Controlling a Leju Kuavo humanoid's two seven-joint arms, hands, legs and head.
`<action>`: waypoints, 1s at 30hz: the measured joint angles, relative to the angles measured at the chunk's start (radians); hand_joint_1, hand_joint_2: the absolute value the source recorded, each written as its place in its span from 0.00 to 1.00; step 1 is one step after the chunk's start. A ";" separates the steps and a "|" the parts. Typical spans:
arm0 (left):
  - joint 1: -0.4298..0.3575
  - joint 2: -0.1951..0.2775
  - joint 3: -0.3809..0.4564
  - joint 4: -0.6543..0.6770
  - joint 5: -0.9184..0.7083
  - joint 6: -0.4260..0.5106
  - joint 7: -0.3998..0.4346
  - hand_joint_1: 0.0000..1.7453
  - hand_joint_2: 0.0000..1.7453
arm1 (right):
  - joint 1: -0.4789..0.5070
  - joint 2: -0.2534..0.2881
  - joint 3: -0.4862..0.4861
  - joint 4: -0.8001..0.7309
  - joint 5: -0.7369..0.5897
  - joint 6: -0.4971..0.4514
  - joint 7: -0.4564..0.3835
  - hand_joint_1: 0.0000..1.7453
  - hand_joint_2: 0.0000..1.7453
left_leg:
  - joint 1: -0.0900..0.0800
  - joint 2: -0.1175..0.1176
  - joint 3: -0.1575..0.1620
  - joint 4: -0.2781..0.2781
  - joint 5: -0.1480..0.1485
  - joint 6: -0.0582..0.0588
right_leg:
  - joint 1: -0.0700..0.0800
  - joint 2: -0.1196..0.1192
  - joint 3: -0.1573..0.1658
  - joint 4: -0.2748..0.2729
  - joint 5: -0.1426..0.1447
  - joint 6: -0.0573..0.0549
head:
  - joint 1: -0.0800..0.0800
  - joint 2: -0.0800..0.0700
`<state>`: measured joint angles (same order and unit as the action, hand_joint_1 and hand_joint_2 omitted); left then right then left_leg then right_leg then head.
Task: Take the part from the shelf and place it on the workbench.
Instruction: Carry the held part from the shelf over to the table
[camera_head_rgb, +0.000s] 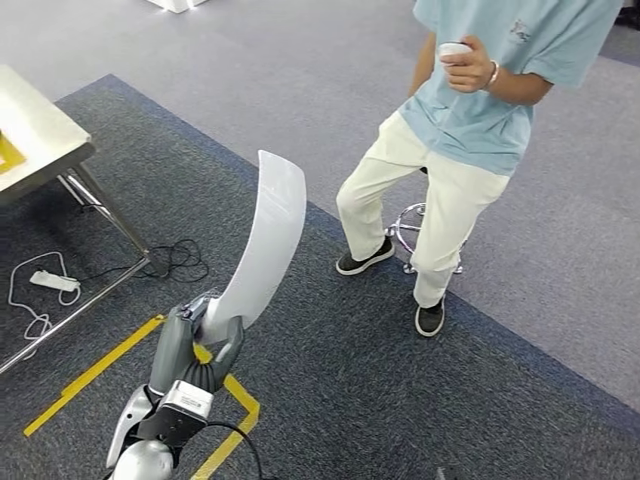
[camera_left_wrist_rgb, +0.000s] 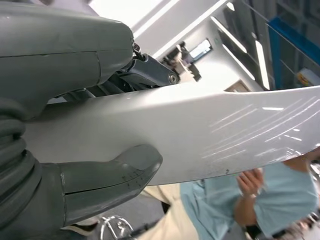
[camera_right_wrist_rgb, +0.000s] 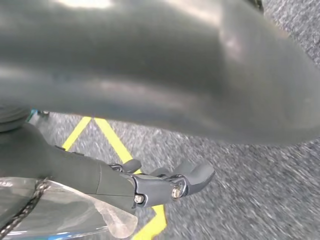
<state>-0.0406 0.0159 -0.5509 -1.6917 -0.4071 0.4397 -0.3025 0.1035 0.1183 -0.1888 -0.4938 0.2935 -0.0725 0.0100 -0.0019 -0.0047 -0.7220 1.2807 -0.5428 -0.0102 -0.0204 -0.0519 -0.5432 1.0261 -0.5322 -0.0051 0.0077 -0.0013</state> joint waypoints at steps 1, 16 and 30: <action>0.001 0.001 0.000 0.000 0.000 0.001 0.000 1.00 1.00 | -0.004 0.000 0.000 0.000 0.003 0.001 -0.002 0.00 0.00 | -0.001 0.010 0.027 -0.058 0.038 0.004 | 0.000 -0.013 0.006 0.000 -0.004 0.001 | 0.000 0.000; 0.062 0.018 0.022 -0.018 -0.028 0.054 -0.009 1.00 1.00 | 0.106 -0.044 0.195 -0.225 -0.146 -0.042 0.123 0.00 0.00 | -0.008 -0.061 0.140 -0.263 0.083 0.054 | 0.000 0.060 -0.131 0.203 -0.048 0.050 | 0.015 0.000; 0.078 0.024 0.034 -0.039 -0.033 0.053 -0.003 1.00 1.00 | 0.070 -0.046 0.231 -0.148 -0.147 -0.051 0.093 0.00 0.00 | 0.004 0.000 0.008 0.014 -0.029 -0.007 | -0.001 0.000 -0.012 -0.001 0.016 -0.001 | 0.004 0.000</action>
<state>0.0369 0.0403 -0.5166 -1.7305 -0.4398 0.4925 -0.3056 0.1732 0.0721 0.0420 -0.6419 0.1469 -0.1239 0.1030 0.0024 -0.0046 -0.7138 1.2943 -0.5717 -0.0169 -0.0214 -0.0522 -0.5549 1.0254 -0.5160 -0.0059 0.0113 -0.0015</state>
